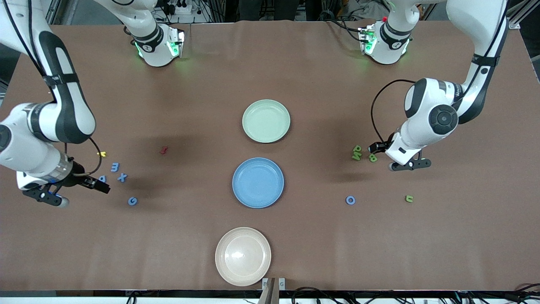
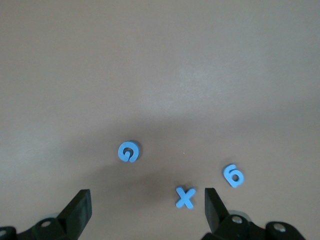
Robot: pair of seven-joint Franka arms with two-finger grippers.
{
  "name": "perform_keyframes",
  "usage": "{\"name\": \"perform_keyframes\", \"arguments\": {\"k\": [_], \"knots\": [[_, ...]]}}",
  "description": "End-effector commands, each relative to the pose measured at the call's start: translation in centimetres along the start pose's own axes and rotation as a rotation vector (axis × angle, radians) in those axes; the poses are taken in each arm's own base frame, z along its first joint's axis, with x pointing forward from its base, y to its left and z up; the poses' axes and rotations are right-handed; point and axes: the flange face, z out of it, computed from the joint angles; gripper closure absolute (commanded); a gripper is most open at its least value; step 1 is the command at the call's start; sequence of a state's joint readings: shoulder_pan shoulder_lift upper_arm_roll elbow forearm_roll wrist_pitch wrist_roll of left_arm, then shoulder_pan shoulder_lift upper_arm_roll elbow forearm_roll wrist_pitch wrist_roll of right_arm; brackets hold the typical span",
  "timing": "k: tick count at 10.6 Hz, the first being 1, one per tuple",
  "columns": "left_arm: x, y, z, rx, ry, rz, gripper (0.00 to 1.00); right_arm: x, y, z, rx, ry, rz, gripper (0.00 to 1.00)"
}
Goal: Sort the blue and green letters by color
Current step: 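Lower the right gripper to blue G while the left gripper reaches green B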
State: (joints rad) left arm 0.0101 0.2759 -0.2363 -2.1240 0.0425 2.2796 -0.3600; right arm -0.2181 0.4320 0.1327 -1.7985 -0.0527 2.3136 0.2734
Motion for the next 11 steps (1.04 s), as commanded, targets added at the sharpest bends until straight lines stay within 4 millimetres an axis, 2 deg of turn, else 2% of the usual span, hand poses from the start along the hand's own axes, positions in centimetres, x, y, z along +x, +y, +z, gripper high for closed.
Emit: {"name": "perform_keyframes", "arguments": {"k": [1,6,9,11], "knots": [[-1.0,2.1,2.2,0.094,0.041,-0.055,0.22,0.4,-1.3,6.3,0.031,0.003,0.061,0.0],[-0.7,1.8,5.4,0.064,0.049,-0.076,0.25,0.0,-4.2,11.1,0.035,-0.015,0.093,0.0],[-1.2,1.1,8.2,0.02,0.078,-0.081,0.28,0.1,-3.5,12.9,0.006,-0.023,0.094,0.0],[-1.2,0.9,9.0,0.011,0.08,-0.086,0.29,0.3,-3.3,13.9,-0.015,-0.009,0.072,0.0]]}}
